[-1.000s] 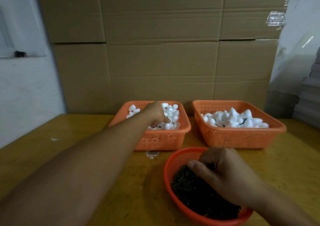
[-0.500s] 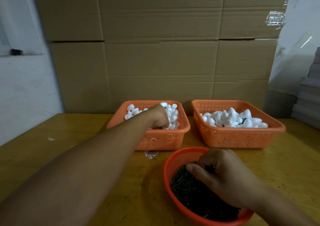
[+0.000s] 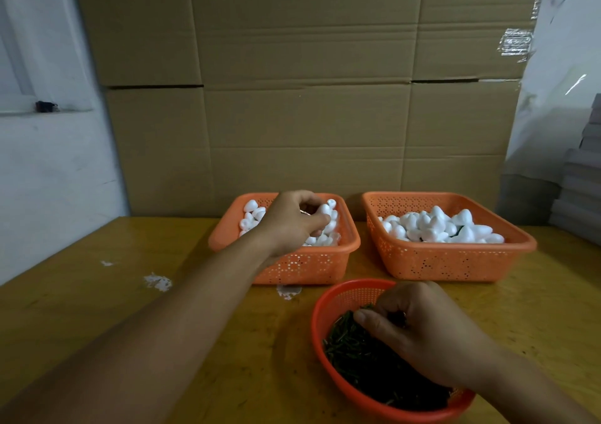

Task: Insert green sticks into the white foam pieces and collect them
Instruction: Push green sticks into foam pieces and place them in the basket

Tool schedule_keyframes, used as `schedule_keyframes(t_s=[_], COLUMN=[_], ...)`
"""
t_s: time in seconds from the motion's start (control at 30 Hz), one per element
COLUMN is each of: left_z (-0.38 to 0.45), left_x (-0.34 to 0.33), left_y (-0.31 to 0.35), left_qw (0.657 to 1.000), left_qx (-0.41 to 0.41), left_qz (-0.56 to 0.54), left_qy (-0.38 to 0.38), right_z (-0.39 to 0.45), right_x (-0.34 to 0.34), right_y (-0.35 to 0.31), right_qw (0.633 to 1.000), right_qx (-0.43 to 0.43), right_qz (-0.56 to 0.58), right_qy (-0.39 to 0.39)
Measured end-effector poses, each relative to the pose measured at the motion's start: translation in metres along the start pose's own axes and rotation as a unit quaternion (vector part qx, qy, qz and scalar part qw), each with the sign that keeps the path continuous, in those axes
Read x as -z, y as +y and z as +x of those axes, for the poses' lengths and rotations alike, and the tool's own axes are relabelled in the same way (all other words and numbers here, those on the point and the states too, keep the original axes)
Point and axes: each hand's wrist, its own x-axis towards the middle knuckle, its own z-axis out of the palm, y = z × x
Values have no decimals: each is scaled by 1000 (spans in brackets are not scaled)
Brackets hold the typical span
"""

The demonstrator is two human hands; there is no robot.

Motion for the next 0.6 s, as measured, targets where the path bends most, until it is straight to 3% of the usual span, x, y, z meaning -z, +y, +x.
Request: schedule_keyframes(t_s=[0.13, 0.27, 0.6], left_z=[-36, -73, -118], left_x=[-5, -14, -25], left_y=[12, 22, 15], left_qw=[999, 995, 985], left_qx=[-29, -66, -104], left_qz=[-34, -60, -63], left_qy=[3, -46, -123], right_z=[-1, 0, 1], right_x=[0, 2, 10], right_y=[-1, -1, -10], right_qw=[1000, 1000, 989], right_qx=[-1, -22, -41], right_qz=[6, -9, -81], right_qy=[-6, -19, -121])
